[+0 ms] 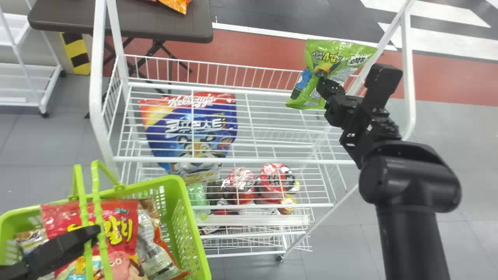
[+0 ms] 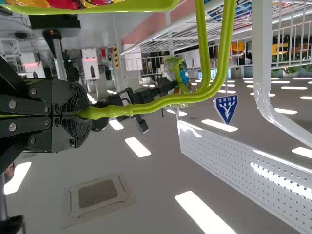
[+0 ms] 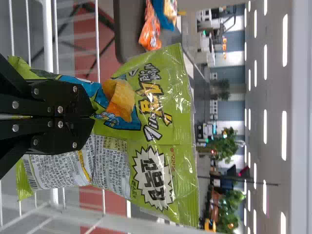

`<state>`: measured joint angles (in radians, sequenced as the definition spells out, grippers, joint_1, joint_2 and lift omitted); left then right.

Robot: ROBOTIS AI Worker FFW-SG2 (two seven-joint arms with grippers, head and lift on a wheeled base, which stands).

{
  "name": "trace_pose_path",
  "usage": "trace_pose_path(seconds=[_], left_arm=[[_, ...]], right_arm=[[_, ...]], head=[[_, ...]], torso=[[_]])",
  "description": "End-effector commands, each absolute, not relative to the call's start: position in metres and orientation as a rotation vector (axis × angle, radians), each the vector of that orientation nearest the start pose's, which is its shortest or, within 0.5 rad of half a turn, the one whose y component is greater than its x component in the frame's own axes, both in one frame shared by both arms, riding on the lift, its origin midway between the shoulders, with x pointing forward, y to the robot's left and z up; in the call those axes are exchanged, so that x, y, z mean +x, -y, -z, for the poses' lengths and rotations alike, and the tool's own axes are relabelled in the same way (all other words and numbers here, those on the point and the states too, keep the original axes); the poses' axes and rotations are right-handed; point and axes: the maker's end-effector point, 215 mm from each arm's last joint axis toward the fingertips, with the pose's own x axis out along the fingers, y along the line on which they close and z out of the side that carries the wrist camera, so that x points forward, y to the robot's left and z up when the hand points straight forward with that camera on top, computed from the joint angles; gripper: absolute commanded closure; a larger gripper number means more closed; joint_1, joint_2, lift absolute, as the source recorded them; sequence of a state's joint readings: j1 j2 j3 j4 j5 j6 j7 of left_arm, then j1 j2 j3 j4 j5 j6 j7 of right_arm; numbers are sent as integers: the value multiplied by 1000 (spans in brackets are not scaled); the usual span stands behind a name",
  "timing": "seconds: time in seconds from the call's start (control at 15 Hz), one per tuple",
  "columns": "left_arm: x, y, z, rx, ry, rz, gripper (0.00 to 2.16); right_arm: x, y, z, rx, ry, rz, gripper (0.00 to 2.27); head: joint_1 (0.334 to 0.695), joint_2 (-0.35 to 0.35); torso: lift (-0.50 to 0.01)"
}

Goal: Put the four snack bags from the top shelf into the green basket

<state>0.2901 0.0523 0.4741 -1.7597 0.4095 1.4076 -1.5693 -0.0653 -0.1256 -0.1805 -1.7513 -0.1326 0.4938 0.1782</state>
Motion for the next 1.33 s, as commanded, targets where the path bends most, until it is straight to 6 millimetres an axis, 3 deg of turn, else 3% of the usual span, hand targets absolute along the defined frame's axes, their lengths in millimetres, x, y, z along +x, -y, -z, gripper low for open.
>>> trace_pose_path(seconds=[0.0, 0.4, 0.53, 0.73, 0.93, 1.07, 1.27], left_arm=[[284, -178, 383, -1424, -630, 1065, 2145], [287, -178, 382, -1415, -628, 1069, 2145], [287, -178, 382, -1417, -629, 1068, 2145], [289, -178, 383, -1422, -629, 1065, 2145], [289, -178, 384, -1424, -633, 1066, 2145], [290, -177, 383, -1422, -630, 1071, 2145], [290, -177, 382, -1421, -628, 1074, 2145]], right_arm=[[567, 268, 326, 143, -262, -146, 2260], [451, 113, 349, 389, -490, -532, 2260], [415, 71, 347, 482, -553, -664, 2260], [380, 31, 337, 569, -604, -797, 2260], [352, 4, 332, 637, -642, -886, 2260], [329, -15, 346, 680, -721, -936, 2260], [322, -26, 383, 702, -811, -930, 2260]], head=[[695, -193], [695, -30], [695, 74], [695, 190], [695, 252], [695, 287], [695, 350]], torso=[[0], [0], [0], [0], [0], [0], [0]])
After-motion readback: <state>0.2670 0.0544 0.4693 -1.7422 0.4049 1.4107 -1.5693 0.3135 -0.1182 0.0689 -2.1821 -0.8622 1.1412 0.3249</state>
